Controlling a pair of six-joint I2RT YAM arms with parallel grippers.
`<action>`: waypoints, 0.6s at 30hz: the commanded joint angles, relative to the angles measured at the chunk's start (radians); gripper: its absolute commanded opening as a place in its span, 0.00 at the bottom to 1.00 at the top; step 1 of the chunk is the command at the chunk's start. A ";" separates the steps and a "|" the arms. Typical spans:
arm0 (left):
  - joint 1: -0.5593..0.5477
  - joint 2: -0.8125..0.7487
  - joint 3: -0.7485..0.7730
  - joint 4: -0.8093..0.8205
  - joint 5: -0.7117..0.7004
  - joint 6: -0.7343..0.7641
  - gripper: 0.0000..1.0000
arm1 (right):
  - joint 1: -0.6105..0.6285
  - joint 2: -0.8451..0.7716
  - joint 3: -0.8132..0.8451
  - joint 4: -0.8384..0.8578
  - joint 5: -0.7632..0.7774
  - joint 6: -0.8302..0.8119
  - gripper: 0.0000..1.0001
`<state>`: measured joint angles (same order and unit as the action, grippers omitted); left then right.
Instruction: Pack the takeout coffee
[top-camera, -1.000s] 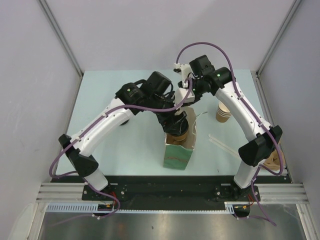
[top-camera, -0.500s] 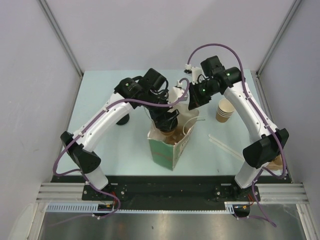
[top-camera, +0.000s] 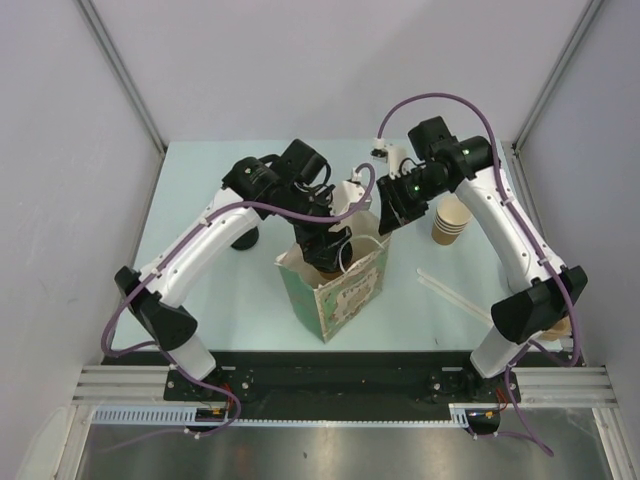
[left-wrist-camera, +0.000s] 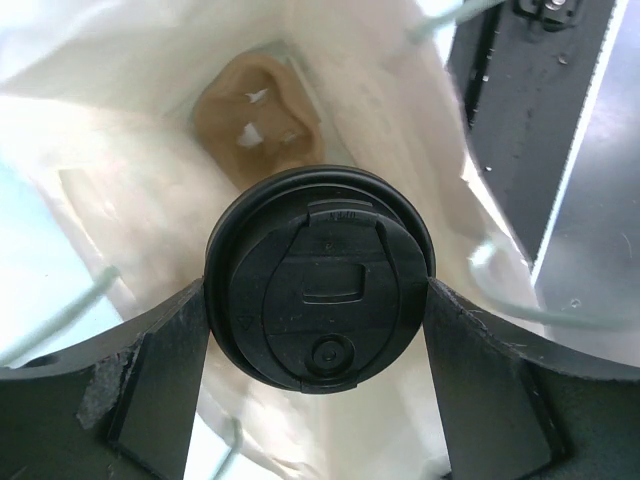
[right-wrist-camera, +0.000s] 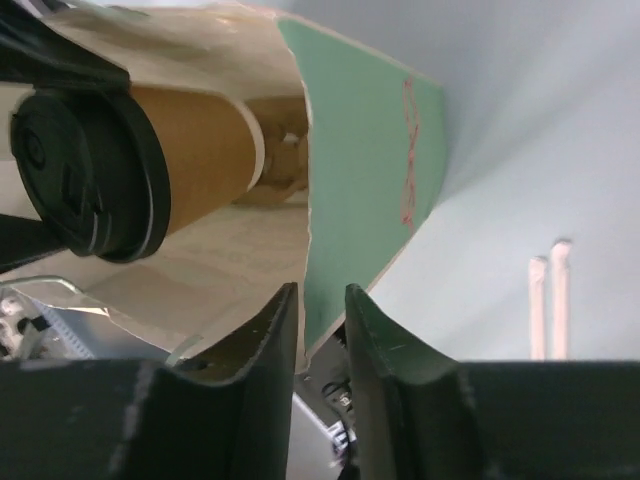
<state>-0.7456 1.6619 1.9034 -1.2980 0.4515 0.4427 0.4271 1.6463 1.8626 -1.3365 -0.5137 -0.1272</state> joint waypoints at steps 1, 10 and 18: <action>0.000 -0.068 -0.023 0.006 0.084 0.051 0.07 | -0.013 0.041 0.154 -0.033 -0.014 -0.087 0.37; -0.023 -0.077 -0.072 0.025 0.049 0.044 0.07 | 0.010 0.197 0.357 0.049 -0.046 -0.232 0.67; -0.035 -0.100 -0.168 0.094 0.032 0.028 0.08 | 0.081 0.262 0.382 0.088 -0.138 -0.334 0.67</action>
<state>-0.7704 1.6157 1.7580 -1.2591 0.4747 0.4706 0.4717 1.9022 2.2189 -1.2903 -0.5739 -0.3752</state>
